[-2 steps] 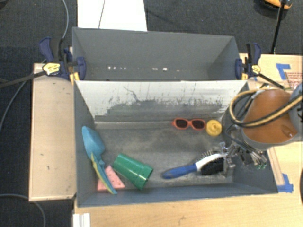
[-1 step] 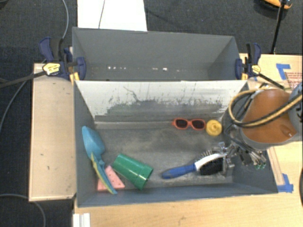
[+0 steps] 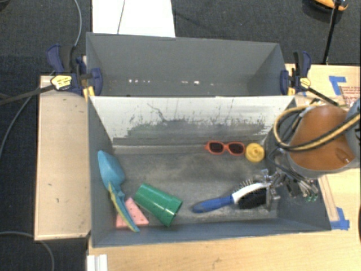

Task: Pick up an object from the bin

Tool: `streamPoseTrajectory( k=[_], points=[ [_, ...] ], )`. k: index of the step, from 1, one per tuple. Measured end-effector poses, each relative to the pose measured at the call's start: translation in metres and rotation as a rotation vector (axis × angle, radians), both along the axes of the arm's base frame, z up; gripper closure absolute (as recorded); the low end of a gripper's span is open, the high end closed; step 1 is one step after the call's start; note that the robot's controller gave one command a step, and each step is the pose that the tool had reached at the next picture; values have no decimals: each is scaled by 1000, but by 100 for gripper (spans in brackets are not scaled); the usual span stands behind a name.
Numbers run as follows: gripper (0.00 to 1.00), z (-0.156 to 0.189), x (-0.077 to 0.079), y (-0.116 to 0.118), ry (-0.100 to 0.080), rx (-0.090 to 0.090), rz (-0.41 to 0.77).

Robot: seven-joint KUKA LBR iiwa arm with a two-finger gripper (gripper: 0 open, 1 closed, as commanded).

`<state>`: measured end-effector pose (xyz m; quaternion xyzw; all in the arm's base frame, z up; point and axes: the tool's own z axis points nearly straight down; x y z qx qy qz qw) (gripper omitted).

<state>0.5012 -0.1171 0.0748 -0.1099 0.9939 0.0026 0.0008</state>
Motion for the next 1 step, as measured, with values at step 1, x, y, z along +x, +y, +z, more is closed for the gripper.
streamPoseTrajectory(
  k=[1],
  points=[
    [100,14,0,-1,1,-1,-1]
  ],
)
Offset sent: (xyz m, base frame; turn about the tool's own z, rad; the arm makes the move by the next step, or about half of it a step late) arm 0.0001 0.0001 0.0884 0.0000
